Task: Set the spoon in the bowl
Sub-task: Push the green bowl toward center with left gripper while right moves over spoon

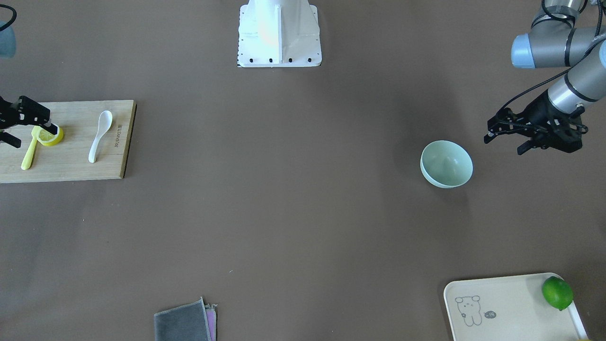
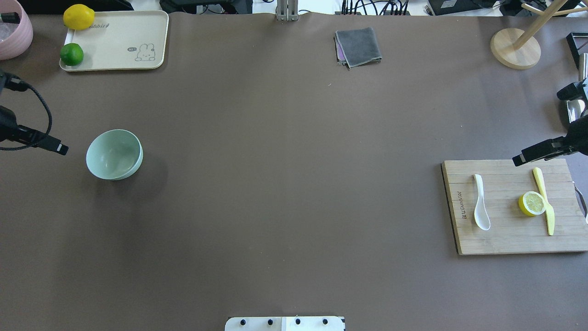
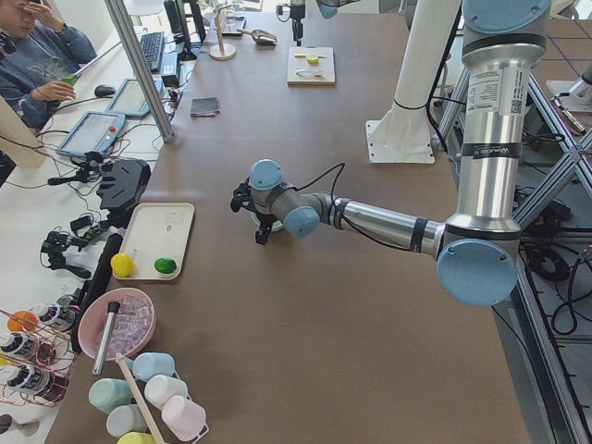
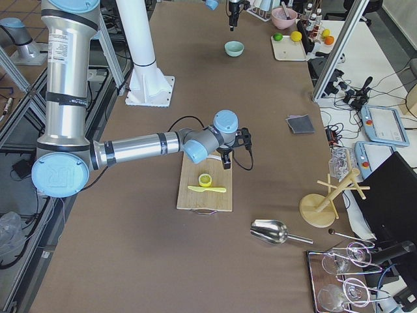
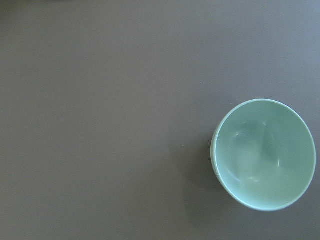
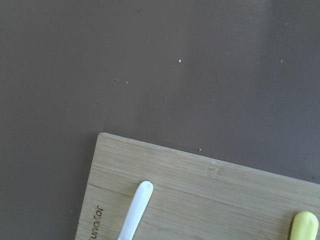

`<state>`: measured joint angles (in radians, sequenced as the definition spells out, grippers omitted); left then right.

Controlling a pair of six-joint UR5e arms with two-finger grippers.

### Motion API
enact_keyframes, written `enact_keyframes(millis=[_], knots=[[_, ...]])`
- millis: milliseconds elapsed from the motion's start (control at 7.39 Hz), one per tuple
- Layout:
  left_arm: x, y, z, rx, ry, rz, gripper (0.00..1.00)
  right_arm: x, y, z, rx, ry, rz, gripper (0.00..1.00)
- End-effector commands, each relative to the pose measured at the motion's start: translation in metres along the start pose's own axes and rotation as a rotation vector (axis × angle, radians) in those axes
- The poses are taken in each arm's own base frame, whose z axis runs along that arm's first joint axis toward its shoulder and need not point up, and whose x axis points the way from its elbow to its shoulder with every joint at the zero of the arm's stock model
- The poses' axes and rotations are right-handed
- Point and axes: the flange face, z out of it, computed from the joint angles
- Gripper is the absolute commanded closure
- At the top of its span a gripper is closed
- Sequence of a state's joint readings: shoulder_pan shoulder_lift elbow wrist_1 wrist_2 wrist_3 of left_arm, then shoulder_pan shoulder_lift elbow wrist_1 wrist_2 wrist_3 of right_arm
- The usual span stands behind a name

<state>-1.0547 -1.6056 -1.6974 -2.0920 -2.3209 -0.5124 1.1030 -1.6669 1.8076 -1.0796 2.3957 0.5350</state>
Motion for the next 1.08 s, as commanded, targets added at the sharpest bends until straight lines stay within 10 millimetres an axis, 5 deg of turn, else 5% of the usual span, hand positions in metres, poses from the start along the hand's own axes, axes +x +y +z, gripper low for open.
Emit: enact_keyframes(millis=[0,135,541,947], knots=[[0.019,-0.016,0.027,-0.021,-0.001,0.037,0.08,-0.010,-0.001,0.011,-0.008,0.011,-0.020,0.00],[0.030,-0.024,0.041,-0.022,-0.016,0.054,0.11,-0.012,-0.002,0.016,-0.015,0.009,-0.023,0.00],[0.030,-0.030,0.050,-0.029,-0.022,0.056,0.42,-0.014,-0.002,0.016,-0.016,0.006,-0.007,0.00],[0.029,-0.031,0.058,-0.041,-0.024,0.054,0.50,-0.015,-0.002,0.014,-0.014,0.005,0.005,0.00]])
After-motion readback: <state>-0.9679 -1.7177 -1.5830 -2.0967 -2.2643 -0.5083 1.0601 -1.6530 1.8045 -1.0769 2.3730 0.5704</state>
